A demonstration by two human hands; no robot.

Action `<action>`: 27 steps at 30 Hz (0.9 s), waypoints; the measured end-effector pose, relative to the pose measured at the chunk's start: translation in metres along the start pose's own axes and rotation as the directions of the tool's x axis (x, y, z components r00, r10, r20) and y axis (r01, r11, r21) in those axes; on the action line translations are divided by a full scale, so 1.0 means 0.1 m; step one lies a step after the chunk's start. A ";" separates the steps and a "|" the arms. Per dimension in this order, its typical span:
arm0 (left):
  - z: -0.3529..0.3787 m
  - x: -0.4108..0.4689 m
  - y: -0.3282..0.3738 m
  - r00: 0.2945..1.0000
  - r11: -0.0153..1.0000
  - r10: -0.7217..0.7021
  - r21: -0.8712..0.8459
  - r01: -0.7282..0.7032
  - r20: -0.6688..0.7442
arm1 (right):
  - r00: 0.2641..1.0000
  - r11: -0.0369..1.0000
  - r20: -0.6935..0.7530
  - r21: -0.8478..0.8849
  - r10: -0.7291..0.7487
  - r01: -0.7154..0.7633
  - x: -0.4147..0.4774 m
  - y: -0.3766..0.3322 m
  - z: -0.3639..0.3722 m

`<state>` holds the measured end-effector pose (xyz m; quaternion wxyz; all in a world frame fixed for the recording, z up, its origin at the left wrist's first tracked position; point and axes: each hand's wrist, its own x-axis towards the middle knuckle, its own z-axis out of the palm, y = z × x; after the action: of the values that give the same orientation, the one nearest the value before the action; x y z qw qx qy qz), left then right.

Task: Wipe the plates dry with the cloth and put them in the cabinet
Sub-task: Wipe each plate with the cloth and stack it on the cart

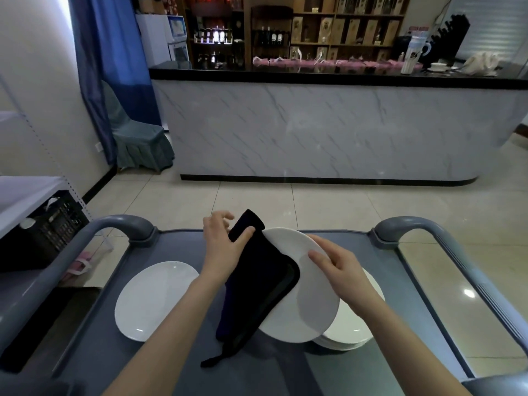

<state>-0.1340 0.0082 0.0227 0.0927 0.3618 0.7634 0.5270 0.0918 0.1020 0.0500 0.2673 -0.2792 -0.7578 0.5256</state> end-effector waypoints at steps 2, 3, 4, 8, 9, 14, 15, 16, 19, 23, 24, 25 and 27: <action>0.04 -0.07 -0.01 1.000 0.999 0.012 0.033 -0.012 0.004 | 1.000 1.000 -0.015 0.013 0.003 -0.003 0.00 0.01 0.02; 0.07 -0.10 -0.03 0.999 0.995 0.036 0.094 -0.038 0.019 | 1.000 1.000 -0.019 0.019 0.003 -0.003 0.01 0.02 0.04; 0.09 -0.13 -0.04 0.998 0.988 0.061 0.139 -0.065 0.033 | 1.000 1.000 -0.023 0.025 0.000 0.000 0.01 0.02 0.05; 0.04 -0.20 -0.02 0.964 0.994 0.097 -0.064 -0.084 0.247 | 0.999 1.000 -0.040 0.026 -0.014 0.015 0.04 0.02 0.08; 0.00 -0.21 -0.02 0.948 0.993 0.080 -0.104 -0.050 0.309 | 0.998 1.000 -0.055 0.021 -0.002 0.003 0.06 0.03 0.08; -0.10 -0.17 -0.03 0.953 0.988 0.096 -0.144 -0.056 0.288 | 1.000 0.997 -0.025 -0.083 -0.007 0.005 0.13 0.01 0.09; -0.11 -0.15 -0.01 0.954 0.987 0.106 -0.149 -0.066 0.281 | 0.999 0.994 -0.016 -0.107 -0.029 0.027 0.15 -0.01 0.10; -0.12 -0.13 0.01 0.953 0.985 0.118 -0.152 -0.077 0.279 | 0.999 0.991 -0.010 -0.128 -0.048 0.047 0.16 -0.04 0.11; -0.13 -0.10 0.09 0.935 0.975 0.183 -0.176 -0.134 0.303 | 0.994 0.967 0.045 -0.229 -0.104 0.111 0.23 -0.10 0.16; -0.09 -0.08 0.13 0.911 0.970 0.222 -0.170 -0.171 0.348 | 0.986 0.937 0.090 -0.310 -0.142 0.163 0.31 -0.11 0.23; -0.08 -0.08 0.10 0.918 0.976 0.195 -0.156 -0.148 0.346 | 0.987 0.939 0.069 -0.303 -0.146 0.161 0.33 -0.11 0.23; -0.07 -0.07 0.06 0.928 0.983 0.164 -0.132 -0.127 0.333 | 0.989 0.948 0.035 -0.282 -0.146 0.150 0.34 -0.11 0.22; -0.06 -0.08 -0.06 0.958 0.993 0.084 -0.097 -0.059 0.275 | 0.991 0.978 -0.055 -0.179 -0.119 0.107 0.33 -0.09 0.18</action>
<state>-0.1343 -0.0030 0.0181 0.1961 0.4553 0.7051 0.5070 0.0542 0.1108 0.0569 0.2956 -0.2752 -0.8068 0.4312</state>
